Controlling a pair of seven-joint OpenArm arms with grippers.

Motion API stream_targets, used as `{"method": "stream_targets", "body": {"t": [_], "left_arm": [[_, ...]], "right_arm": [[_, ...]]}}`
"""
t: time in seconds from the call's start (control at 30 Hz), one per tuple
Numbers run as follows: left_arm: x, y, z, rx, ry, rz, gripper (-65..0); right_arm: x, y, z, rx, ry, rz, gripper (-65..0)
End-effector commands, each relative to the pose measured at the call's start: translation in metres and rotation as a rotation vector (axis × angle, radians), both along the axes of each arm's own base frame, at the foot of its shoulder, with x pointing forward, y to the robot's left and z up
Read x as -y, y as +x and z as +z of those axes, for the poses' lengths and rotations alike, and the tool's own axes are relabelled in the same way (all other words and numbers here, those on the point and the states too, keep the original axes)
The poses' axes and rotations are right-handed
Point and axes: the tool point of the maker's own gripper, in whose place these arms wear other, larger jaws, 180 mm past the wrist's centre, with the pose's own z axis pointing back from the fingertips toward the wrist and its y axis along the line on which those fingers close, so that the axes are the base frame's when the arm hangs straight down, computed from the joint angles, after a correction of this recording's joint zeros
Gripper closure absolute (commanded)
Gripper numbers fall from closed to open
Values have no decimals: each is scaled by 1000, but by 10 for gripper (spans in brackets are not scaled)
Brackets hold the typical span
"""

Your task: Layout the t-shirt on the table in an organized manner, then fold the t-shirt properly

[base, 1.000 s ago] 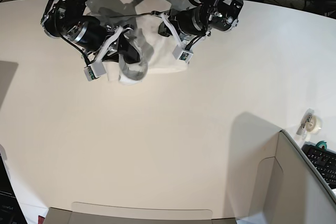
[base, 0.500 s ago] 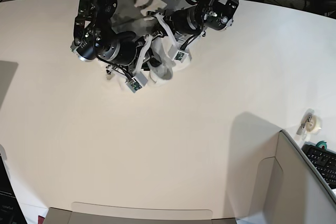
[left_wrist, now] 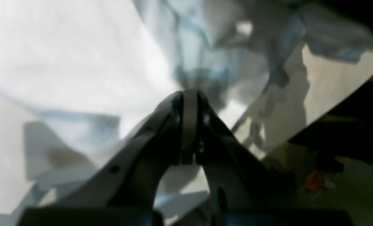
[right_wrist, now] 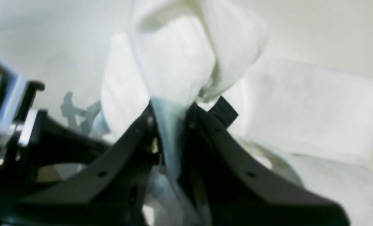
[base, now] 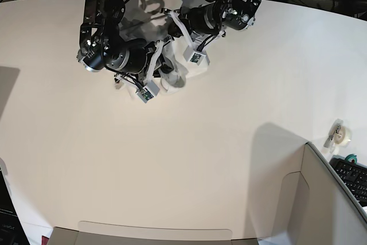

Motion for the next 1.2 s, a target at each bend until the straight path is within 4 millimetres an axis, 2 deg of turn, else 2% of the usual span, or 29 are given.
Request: {"method": "stream_targets", "body": {"t": [0.0,0.1,0.17,0.33,0.4,0.53,0.6,0.7,0.87,0.97,1.17], "left_arm": [[2,6,11,35,-17,2,-45],[3,9,21,63,-29,3,-104],[-3,16,25,79,-29,27,-128],[-17,30,51,156,-47,81,-130],[-25,28,53,157,-43,107,-130],[-44,22,37,109,-10,163,-124],[-56,11,24,73,25,173,-84],[-62,7,11,34,50,178,-2],[-69,-5,-24,-71,87,189,0],[-71,1,-32,-80,96,195,0],[-71,5,-31,-60,91,207,0]], "right_arm": [[-3,9,13,45,27,-3,0],[-2,10,14,48,23,-2,0],[-2,12,15,51,22,-2,0],[2,12,14,52,11,-3,0],[3,15,16,61,9,-4,0],[3,16,17,63,9,-2,0],[2,16,16,62,10,-2,0],[2,16,16,61,10,-2,0],[3,16,15,59,6,-3,0],[2,14,4,32,-29,7,0],[-12,6,-6,26,-108,82,0]]}}
